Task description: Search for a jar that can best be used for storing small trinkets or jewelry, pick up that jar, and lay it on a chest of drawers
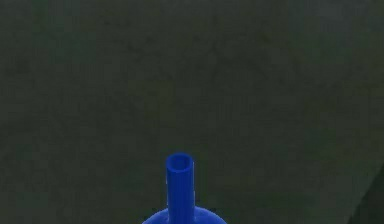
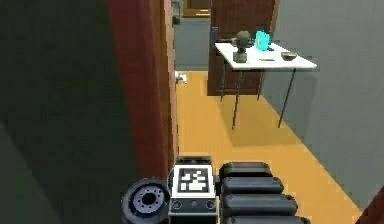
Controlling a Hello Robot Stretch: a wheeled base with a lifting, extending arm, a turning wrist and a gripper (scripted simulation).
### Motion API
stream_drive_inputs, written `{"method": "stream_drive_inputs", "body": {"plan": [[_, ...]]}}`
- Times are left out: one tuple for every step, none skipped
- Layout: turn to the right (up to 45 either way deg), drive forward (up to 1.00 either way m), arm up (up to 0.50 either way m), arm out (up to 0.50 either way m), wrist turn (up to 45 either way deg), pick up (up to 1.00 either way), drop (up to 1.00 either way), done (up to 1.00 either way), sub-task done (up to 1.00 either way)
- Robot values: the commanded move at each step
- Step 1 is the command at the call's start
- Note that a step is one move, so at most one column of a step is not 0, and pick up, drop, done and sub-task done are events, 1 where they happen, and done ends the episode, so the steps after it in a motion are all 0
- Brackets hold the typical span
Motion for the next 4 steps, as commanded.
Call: {"method": "stream_drive_inputs", "body": {"plan": [[3.0,0.00,0.00,0.00,0.0,0.00,0.00,0.00,0.00],[-45.0,0.00,0.00,0.00,0.0,0.00,0.00,0.00,0.00],[-45.0,0.00,0.00,0.00,0.0,0.00,0.00,0.00,0.00],[-45.0,0.00,0.00,0.00,0.0,0.00,0.00,0.00,0.00]]}}
